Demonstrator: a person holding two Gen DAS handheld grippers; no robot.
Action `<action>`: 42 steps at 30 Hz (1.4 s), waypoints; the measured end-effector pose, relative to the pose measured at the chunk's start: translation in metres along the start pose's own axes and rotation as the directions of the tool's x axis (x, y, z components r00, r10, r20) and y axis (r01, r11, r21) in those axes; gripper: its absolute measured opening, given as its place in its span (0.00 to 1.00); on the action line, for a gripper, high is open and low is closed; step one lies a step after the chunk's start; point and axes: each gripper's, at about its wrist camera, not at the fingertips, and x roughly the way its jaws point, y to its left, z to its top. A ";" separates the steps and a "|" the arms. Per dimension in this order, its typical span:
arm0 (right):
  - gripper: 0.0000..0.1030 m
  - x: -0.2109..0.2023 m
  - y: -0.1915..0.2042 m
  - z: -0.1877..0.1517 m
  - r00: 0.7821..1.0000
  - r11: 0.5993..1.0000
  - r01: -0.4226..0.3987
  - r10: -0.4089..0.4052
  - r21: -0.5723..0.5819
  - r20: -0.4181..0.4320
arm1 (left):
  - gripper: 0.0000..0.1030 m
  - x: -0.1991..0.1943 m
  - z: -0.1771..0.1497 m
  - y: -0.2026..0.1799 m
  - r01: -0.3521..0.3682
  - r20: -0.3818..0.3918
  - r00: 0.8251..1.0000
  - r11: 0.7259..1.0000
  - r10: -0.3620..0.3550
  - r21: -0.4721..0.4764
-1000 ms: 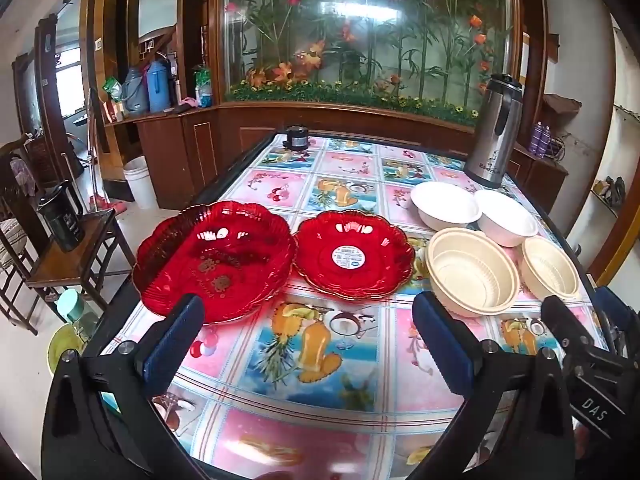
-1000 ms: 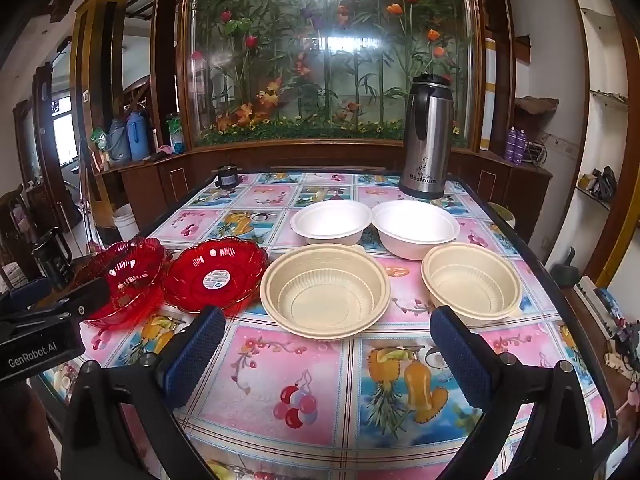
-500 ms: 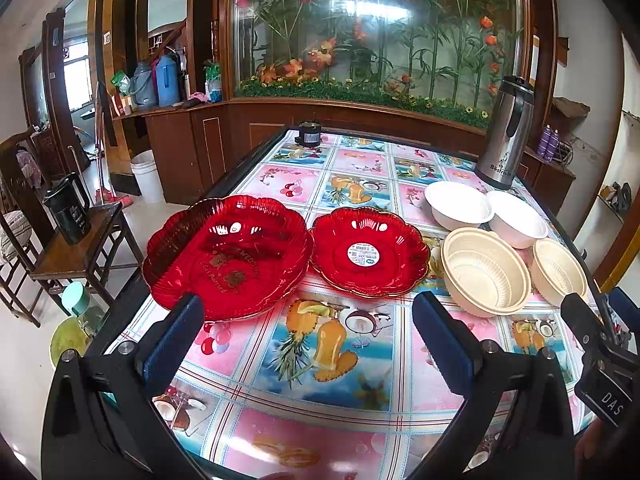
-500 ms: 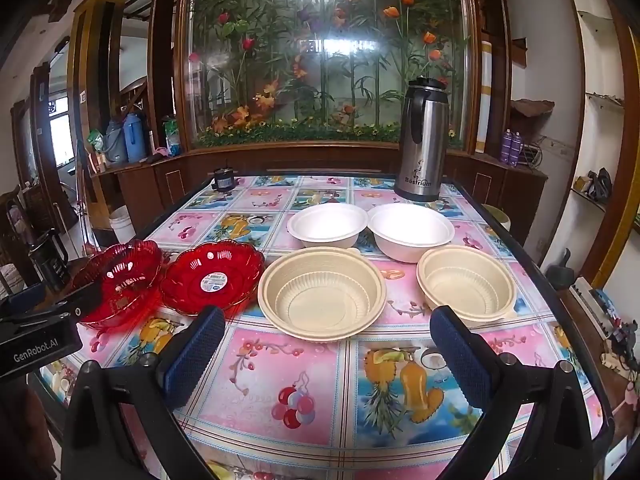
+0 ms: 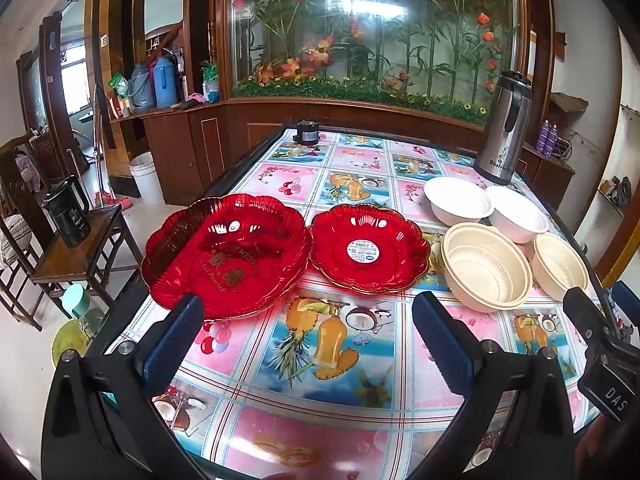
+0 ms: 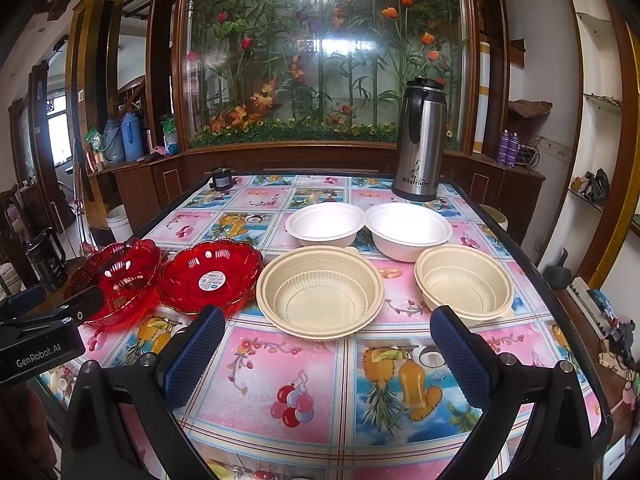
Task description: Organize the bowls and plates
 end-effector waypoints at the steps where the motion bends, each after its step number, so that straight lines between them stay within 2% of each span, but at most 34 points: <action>1: 1.00 0.000 0.000 0.000 1.000 1.000 0.002 -0.002 -0.001 0.000 | 1.00 0.001 -0.001 0.000 0.001 0.000 1.000 1.000 -0.001 0.002; 28: 1.00 0.001 0.005 -0.004 1.000 1.000 -0.001 0.001 -0.008 -0.006 | 1.00 0.000 -0.004 0.000 0.003 -0.006 1.000 1.000 -0.003 0.012; 36: 1.00 0.004 0.021 -0.003 1.000 0.999 -0.020 0.019 -0.035 -0.021 | 1.00 0.006 -0.003 0.028 -0.041 -0.010 0.999 0.999 0.041 0.001; 42: 1.00 0.017 0.052 0.003 0.993 0.993 -0.104 0.100 -0.055 -0.070 | 1.00 0.013 -0.002 0.086 -0.133 -0.028 0.991 0.988 0.131 -0.075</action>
